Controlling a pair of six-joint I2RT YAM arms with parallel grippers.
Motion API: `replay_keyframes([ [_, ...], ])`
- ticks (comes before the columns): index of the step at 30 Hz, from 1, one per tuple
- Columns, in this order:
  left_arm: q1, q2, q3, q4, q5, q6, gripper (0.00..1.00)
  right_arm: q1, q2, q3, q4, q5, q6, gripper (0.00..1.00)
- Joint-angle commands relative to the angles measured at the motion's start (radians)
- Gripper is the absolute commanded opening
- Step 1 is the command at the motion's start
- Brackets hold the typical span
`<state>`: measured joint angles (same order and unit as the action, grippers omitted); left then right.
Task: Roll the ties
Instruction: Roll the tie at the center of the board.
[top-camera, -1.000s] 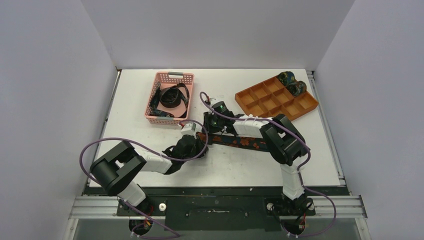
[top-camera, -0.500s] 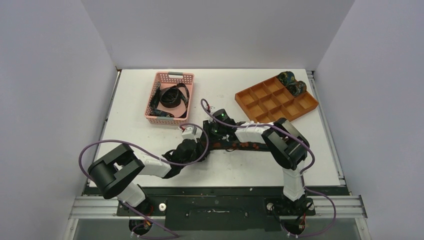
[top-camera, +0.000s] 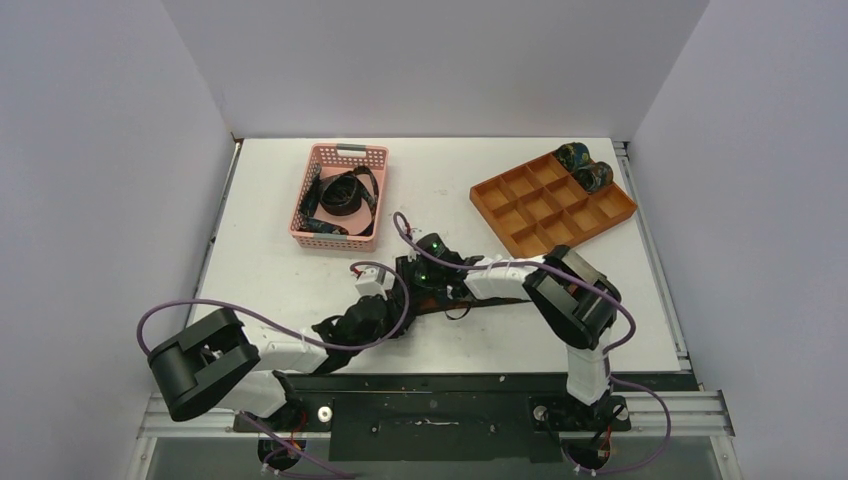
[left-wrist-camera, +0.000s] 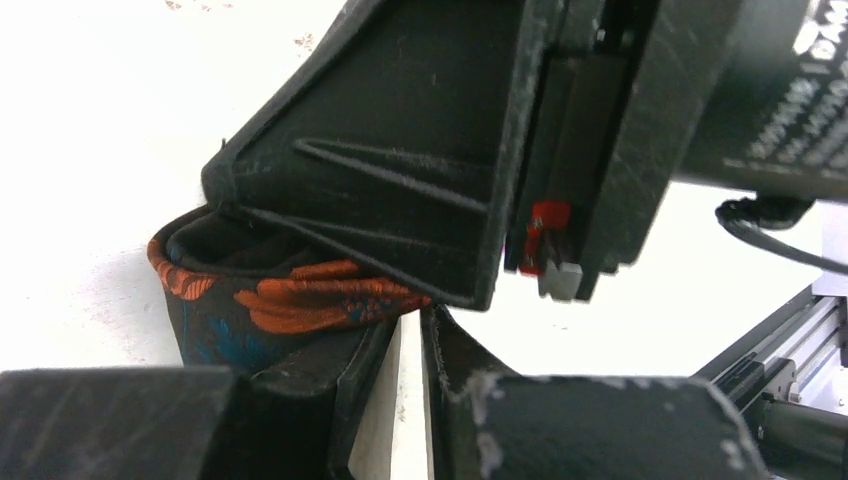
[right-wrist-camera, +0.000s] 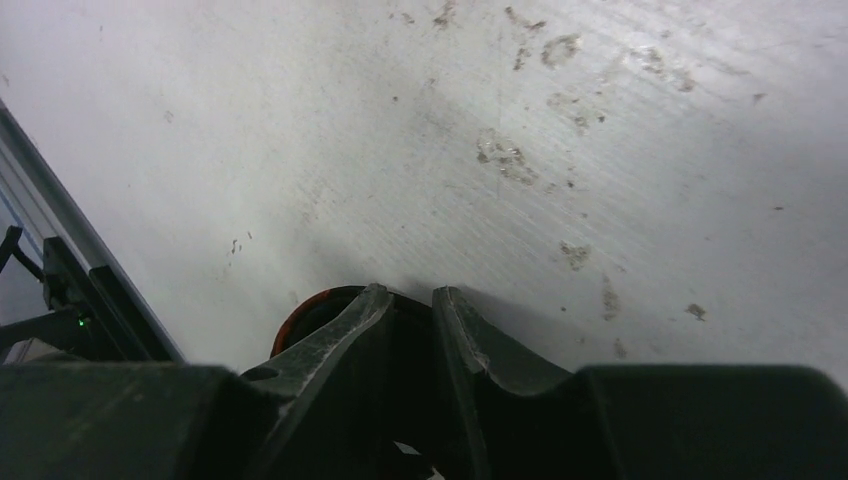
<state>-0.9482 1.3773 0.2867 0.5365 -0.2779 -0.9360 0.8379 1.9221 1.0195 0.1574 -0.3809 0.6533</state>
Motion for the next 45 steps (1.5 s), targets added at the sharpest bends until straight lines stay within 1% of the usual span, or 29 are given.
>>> replay_keyframes([
  [1,-0.017,-0.07,-0.006,-0.002,-0.044,-0.007,0.13,-0.048,-0.028,0.043,-0.231,0.129,-0.026,0.28],
  [5,-0.035,-0.139,-0.031,-0.047,-0.038,-0.012,0.16,-0.089,-0.052,0.13,-0.27,0.133,-0.045,0.44],
  [9,-0.047,-0.244,-0.059,-0.125,-0.035,-0.027,0.19,-0.125,-0.079,0.189,-0.307,0.132,-0.063,0.53],
  [13,-0.054,-0.374,-0.067,-0.234,-0.024,-0.046,0.22,-0.149,-0.161,0.169,-0.333,0.17,-0.085,0.56],
  [15,-0.056,-0.463,-0.062,-0.328,-0.03,-0.053,0.24,-0.142,-0.226,0.104,-0.323,0.175,-0.104,0.56],
  [17,-0.053,-0.557,-0.058,-0.443,-0.066,-0.067,0.26,-0.133,-0.291,0.039,-0.305,0.159,-0.114,0.57],
  [18,-0.052,-0.603,-0.057,-0.49,-0.092,-0.069,0.3,-0.124,-0.318,0.009,-0.295,0.154,-0.12,0.58],
  [20,-0.043,-0.691,-0.062,-0.572,-0.157,-0.068,0.4,-0.103,-0.365,-0.041,-0.277,0.157,-0.123,0.59],
  [21,-0.036,-0.731,-0.067,-0.594,-0.185,-0.066,0.48,-0.091,-0.381,-0.059,-0.266,0.16,-0.124,0.59],
  [23,0.004,-0.789,-0.077,-0.616,-0.195,-0.065,0.66,-0.064,-0.388,-0.078,-0.259,0.164,-0.126,0.59],
  [25,0.059,-0.826,-0.085,-0.628,-0.166,-0.064,0.83,-0.032,-0.376,-0.085,-0.26,0.174,-0.136,0.59],
  [26,0.094,-0.838,-0.098,-0.624,-0.133,-0.062,0.89,-0.022,-0.368,-0.088,-0.258,0.179,-0.139,0.59],
  [28,0.175,-0.855,-0.124,-0.595,-0.06,-0.06,0.95,-0.012,-0.35,-0.102,-0.239,0.172,-0.136,0.58],
  [30,0.236,-0.86,-0.158,-0.536,0.023,-0.057,0.95,-0.01,-0.332,-0.117,-0.213,0.165,-0.128,0.58],
  [31,0.258,-0.858,-0.171,-0.51,0.053,-0.061,0.93,-0.011,-0.327,-0.121,-0.206,0.168,-0.123,0.57],
  [34,0.292,-0.837,-0.196,-0.474,0.104,-0.072,0.9,-0.014,-0.311,-0.131,-0.178,0.169,-0.112,0.56],
  [38,0.301,-0.796,-0.209,-0.44,0.143,-0.073,0.87,-0.022,-0.286,-0.142,-0.165,0.166,-0.098,0.53],
  [41,0.302,-0.763,-0.218,-0.392,0.17,-0.068,0.85,-0.041,-0.278,-0.162,-0.117,0.144,-0.084,0.51],
  [45,0.308,-0.717,-0.225,-0.33,0.202,-0.065,0.83,-0.075,-0.276,-0.195,-0.08,0.104,-0.065,0.46],
])
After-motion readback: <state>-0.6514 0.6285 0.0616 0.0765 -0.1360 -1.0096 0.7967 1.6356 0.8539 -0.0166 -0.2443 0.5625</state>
